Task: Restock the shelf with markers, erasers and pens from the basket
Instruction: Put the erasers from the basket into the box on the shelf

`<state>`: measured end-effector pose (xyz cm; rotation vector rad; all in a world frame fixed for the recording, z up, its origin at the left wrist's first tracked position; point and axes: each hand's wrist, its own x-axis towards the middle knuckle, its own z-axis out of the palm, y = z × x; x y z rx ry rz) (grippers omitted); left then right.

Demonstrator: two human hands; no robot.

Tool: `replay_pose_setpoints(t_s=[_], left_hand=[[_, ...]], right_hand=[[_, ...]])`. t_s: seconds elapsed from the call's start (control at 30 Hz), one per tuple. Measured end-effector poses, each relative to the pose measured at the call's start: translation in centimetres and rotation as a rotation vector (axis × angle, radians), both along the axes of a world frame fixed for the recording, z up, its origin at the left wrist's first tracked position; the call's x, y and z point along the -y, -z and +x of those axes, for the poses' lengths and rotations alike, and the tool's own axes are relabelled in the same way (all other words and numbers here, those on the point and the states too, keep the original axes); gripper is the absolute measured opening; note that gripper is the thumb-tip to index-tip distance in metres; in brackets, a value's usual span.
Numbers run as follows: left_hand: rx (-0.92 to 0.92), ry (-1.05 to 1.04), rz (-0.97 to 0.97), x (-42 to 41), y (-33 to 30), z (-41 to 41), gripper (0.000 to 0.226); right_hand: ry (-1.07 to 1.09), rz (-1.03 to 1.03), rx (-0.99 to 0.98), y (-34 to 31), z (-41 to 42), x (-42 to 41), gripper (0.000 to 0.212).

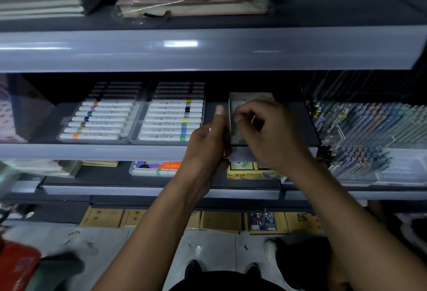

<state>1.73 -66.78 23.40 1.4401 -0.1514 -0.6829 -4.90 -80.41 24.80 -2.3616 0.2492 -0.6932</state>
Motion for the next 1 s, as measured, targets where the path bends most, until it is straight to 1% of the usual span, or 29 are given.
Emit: replay_pose_setpoints(t_s=[0.03, 0.1, 0.13, 0.17, 0.23, 0.27, 0.33, 0.4, 0.43, 0.5, 0.6, 0.67, 0.7, 0.77, 0.87, 0.93, 0.97, 1.0], left_hand=[[-0.079, 0.025, -0.019, -0.1, -0.3, 0.0, 0.062], [-0.239, 0.081, -0.128, -0.2, -0.8, -0.1, 0.075], [-0.296, 0.087, -0.181, -0.3, -1.0, -0.2, 0.076], [-0.331, 0.075, -0.220, -0.4, -1.1, -0.2, 0.073], [-0.384, 0.036, -0.297, -0.6, -1.5, -0.4, 0.058], [-0.409, 0.028, -0.334, -0.7, -1.6, -0.5, 0.056], [-0.442, 0.034, -0.374, -0.7, -1.6, -0.5, 0.062], [-0.442, 0.066, -0.373, -0.8, -1.6, -0.6, 0.072], [-0.430, 0.085, -0.356, -0.9, -1.6, -0.6, 0.078], [-0.380, 0.102, -0.286, -1.0, -1.6, -0.5, 0.081], [-0.235, 0.106, -0.152, -0.8, -1.1, -0.2, 0.081], [-0.099, 0.027, -0.010, -0.6, -1.0, 0.1, 0.078], [-0.008, -0.012, 0.065, -0.5, -0.7, 0.2, 0.073], [0.224, -0.039, 0.153, -0.5, 0.1, 0.4, 0.055], [0.619, -0.015, 0.178, -0.4, 1.7, 0.8, 0.022], [0.781, -0.007, 0.222, -0.2, 2.2, 0.9, 0.009], [0.833, 0.009, 0.256, -0.1, 2.4, 0.9, 0.006], [0.876, 0.026, 0.296, 0.1, 2.5, 0.8, 0.009]], right_hand=[[-0.041, 0.057, 0.004, 0.0, -0.6, -1.1, 0.011], [-0.086, 0.179, 0.023, 0.2, -1.7, -2.9, 0.015], [-0.095, 0.219, 0.032, 0.3, -2.2, -3.6, 0.016], [-0.095, 0.236, 0.034, 0.5, -2.5, -4.2, 0.018], [-0.069, 0.232, 0.027, 0.8, -2.9, -4.9, 0.024], [-0.045, 0.225, 0.021, 1.0, -3.0, -5.1, 0.027], [0.004, 0.212, 0.008, 1.2, -3.0, -5.2, 0.030], [0.028, 0.224, 0.004, 1.3, -2.9, -5.1, 0.026], [0.024, 0.248, 0.004, 1.3, -2.9, -4.9, 0.023], [0.002, 0.324, -0.006, 1.3, -2.9, -4.5, 0.018], [-0.019, 0.401, -0.015, 1.3, -3.1, -3.8, 0.017], [-0.005, 0.404, -0.015, 1.1, -3.1, -2.9, 0.017], [0.008, 0.389, -0.021, 0.9, -3.0, -2.3, 0.016], [0.046, 0.307, -0.046, 0.5, -2.7, -0.6, 0.015], [0.134, 0.115, -0.123, -0.2, -1.6, 2.3, 0.015], [0.172, -0.018, -0.181, -0.3, -0.8, 4.0, 0.018], [0.177, -0.078, -0.207, -0.3, -0.5, 4.6, 0.019], [0.176, -0.127, -0.233, -0.2, -0.1, 5.1, 0.020]])
